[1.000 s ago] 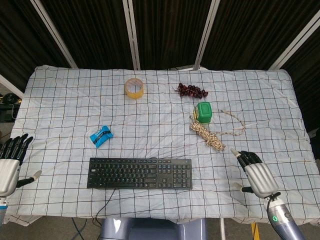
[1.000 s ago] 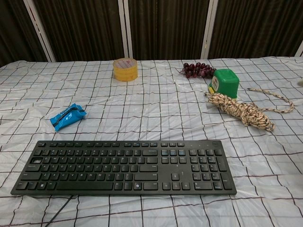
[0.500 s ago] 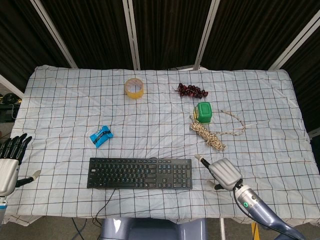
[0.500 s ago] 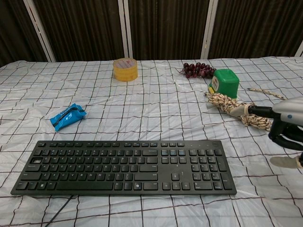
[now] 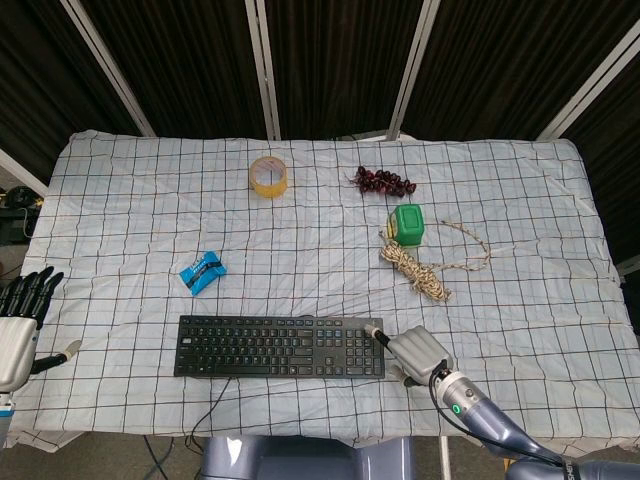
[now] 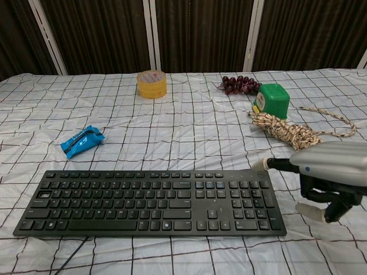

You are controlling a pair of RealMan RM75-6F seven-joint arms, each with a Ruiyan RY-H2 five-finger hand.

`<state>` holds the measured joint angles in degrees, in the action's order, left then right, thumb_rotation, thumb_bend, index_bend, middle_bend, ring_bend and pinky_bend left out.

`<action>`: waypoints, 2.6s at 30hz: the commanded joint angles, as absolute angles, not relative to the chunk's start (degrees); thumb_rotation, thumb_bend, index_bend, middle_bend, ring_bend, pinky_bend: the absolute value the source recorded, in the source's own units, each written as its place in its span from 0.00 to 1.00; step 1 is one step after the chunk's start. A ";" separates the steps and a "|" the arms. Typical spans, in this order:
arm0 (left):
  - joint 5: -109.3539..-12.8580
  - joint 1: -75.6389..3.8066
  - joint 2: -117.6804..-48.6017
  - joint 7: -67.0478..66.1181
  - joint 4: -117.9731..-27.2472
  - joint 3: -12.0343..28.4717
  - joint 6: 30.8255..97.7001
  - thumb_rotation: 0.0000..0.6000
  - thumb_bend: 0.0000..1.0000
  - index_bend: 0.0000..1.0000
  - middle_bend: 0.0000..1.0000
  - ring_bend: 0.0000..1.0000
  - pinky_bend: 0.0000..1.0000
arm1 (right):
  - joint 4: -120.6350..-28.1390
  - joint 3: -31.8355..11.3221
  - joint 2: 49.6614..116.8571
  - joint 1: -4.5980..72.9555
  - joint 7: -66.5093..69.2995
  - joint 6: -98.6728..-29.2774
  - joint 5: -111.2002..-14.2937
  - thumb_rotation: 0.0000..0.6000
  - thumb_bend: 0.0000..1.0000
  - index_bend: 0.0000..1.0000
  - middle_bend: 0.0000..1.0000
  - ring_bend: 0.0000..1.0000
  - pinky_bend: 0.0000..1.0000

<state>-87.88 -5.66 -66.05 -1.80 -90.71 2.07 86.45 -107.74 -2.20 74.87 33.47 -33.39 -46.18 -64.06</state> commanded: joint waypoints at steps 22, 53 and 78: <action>-87.67 -5.85 -65.91 -1.56 -90.79 2.12 86.00 1.00 0.12 0.00 0.00 0.00 0.00 | -106.49 0.04 81.76 38.31 -39.66 -50.49 -53.16 1.00 0.56 0.05 0.94 0.93 0.82; -87.60 -5.85 -65.91 -1.43 -90.77 2.16 86.07 1.00 0.12 0.00 0.00 0.00 0.00 | -106.61 2.58 85.00 40.57 -40.37 -56.72 -51.90 1.00 0.55 0.09 0.94 0.93 0.82; -87.98 -5.56 -66.39 -3.28 -90.69 2.14 86.90 1.00 0.12 0.00 0.00 0.00 0.00 | -102.62 9.34 69.76 21.96 -15.04 -80.79 -85.27 1.00 0.20 0.00 0.00 0.00 0.03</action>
